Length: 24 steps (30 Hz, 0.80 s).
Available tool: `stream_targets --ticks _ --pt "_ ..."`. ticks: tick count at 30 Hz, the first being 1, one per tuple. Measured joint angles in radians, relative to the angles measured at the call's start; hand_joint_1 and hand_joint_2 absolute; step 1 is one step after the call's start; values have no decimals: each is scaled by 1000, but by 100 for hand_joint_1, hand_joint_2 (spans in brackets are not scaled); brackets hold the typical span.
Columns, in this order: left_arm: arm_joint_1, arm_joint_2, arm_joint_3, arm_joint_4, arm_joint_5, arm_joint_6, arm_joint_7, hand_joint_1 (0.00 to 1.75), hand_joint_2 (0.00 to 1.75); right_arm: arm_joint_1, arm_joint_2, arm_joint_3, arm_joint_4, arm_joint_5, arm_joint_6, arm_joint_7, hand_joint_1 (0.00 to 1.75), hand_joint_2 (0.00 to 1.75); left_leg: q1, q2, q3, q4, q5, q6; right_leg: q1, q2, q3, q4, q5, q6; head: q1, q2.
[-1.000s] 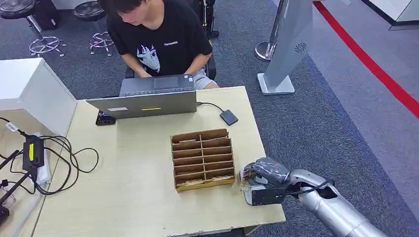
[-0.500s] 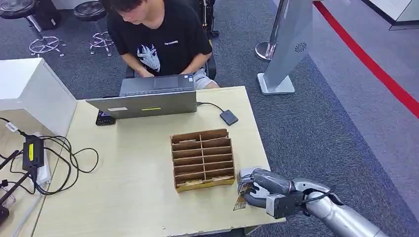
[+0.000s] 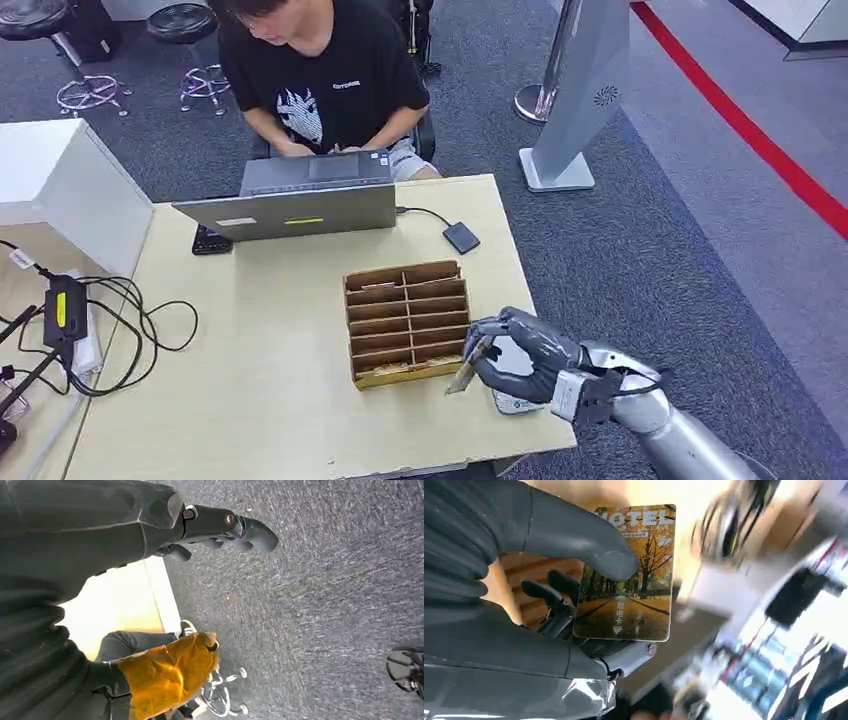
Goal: Pass the card to the sensor for recognition and then transmit it.
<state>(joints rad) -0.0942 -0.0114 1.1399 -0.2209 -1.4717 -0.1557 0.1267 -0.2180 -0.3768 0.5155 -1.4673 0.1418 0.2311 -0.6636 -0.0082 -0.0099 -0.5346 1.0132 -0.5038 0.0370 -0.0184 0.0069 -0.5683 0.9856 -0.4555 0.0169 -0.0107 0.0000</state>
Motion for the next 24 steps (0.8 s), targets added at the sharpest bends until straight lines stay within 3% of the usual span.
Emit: stream_targets --ticks 2,6,8,12,15,20,24 --pt "-4 -1 0 0 -7 1 0 0 175 -66 70 -15 27 55 -92 62 175 175 0 1 1 0 0 0 0 2 0 0 0 -1 0 0" --pt "-10 -5 -11 0 -35 0 0 0 175 -215 204 5 106 263 -367 201 175 175 0 1 2 0 2 -2 0 1 0 2 1 -2 0 0" --pt "-17 -8 -26 0 -53 -5 6 0 175 -304 260 28 177 326 -440 262 175 175 0 1 2 0 3 -3 0 1 -1 2 2 -2 0 0" --pt "-42 -11 -55 0 -66 -29 24 0 175 -486 359 57 404 386 -519 318 175 175 0 0 2 0 3 -4 0 1 -1 3 2 -3 0 0" --pt "-60 -13 -79 0 -67 -40 40 0 175 -599 409 69 578 417 -535 361 175 175 0 -2 1 1 4 -4 0 -1 -1 3 2 -3 0 0" --pt "-78 -18 -113 0 -68 -46 52 0 175 -730 463 75 810 450 -512 423 175 175 0 -2 1 1 4 -4 0 -1 -1 3 2 -3 0 0" --pt "-84 -22 -130 0 -68 -47 52 0 175 -765 487 97 937 518 -526 481 175 175 0 -2 1 1 4 -4 0 -1 -1 3 2 -3 0 0"
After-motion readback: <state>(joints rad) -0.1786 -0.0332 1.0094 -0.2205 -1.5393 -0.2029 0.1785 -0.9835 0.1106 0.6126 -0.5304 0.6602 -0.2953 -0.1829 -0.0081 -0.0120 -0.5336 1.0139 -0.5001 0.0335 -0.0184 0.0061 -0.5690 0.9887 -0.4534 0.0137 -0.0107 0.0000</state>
